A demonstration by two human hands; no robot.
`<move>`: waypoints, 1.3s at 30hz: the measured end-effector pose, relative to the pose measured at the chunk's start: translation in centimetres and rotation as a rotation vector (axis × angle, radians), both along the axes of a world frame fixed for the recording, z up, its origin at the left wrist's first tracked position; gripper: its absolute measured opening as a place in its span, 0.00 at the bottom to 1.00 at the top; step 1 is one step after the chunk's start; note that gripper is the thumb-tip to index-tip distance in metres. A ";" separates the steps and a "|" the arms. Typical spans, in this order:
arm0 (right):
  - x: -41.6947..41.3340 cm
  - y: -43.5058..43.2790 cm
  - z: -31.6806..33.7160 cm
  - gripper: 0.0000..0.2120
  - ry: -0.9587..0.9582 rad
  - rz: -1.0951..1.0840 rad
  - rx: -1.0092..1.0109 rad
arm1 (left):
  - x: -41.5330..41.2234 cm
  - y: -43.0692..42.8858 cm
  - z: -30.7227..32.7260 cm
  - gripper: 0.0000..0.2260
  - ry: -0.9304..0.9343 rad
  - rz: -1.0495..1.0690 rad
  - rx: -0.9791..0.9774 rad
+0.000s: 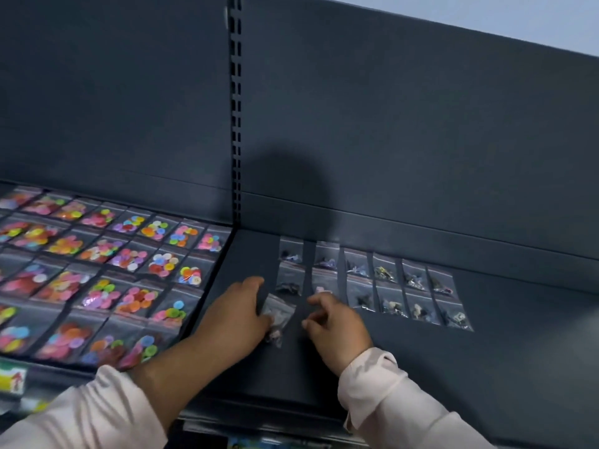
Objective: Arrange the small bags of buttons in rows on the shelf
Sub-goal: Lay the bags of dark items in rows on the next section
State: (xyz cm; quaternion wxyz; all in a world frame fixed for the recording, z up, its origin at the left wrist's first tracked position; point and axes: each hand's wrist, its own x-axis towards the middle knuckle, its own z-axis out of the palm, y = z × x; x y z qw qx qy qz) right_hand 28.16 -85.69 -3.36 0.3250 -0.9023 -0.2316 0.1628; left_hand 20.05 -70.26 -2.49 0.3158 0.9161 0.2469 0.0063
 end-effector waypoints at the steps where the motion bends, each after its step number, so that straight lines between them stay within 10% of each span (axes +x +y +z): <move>1: -0.2 0.0 0.1 0.15 -0.052 0.026 -0.015 | -0.1 0.1 -0.1 0.27 -0.023 -0.045 0.048; 6: -0.7 -0.1 -1.0 0.19 -0.283 0.181 -0.175 | -0.4 0.5 -1.8 0.09 -0.102 -0.361 0.173; 39: -2.9 4.5 2.9 0.19 -0.542 0.247 -0.163 | -4.9 5.6 2.2 0.20 -0.257 -0.227 0.543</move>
